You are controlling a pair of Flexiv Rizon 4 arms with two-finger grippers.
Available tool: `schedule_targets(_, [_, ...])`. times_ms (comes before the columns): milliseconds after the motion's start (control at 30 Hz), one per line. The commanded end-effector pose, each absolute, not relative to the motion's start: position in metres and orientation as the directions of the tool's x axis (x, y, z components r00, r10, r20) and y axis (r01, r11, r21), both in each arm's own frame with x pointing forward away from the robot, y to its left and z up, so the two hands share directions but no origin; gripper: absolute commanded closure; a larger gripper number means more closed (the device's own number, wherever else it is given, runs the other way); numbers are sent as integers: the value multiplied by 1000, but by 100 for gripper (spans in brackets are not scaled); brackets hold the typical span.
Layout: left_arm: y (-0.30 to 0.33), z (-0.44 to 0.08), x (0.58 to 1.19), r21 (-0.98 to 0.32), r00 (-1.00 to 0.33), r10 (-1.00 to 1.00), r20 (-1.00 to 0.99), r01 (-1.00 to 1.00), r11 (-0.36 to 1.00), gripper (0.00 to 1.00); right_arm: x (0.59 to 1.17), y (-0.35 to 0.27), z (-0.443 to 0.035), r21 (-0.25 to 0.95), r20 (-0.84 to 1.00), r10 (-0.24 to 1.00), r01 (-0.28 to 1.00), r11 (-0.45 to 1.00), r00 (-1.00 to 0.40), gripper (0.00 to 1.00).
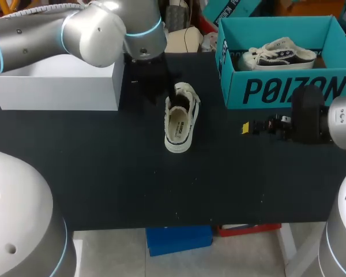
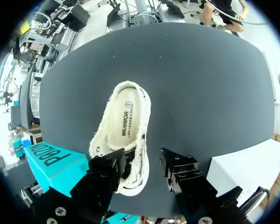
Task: Take the shoe out of the shoebox, open the shoe tongue, remove and reinsert the insole, then place the shoe into the shoebox
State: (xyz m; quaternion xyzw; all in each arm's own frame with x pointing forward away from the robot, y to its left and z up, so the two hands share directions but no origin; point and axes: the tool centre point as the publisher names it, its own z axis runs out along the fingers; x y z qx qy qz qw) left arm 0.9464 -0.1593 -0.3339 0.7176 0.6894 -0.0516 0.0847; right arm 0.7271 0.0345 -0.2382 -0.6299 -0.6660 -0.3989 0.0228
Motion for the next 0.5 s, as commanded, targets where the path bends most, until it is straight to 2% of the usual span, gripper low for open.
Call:
schedule_targets(33, [-164,-347,950,46,39,983,-181,998,-31,55,727,35,-238,502,534,820,858,-112,-205,0])
schedule_targets(500, [-160,-378,956,44,50,987,-152,998,-44,54,727,35,-238,502,534,820,858,-112,-205,0])
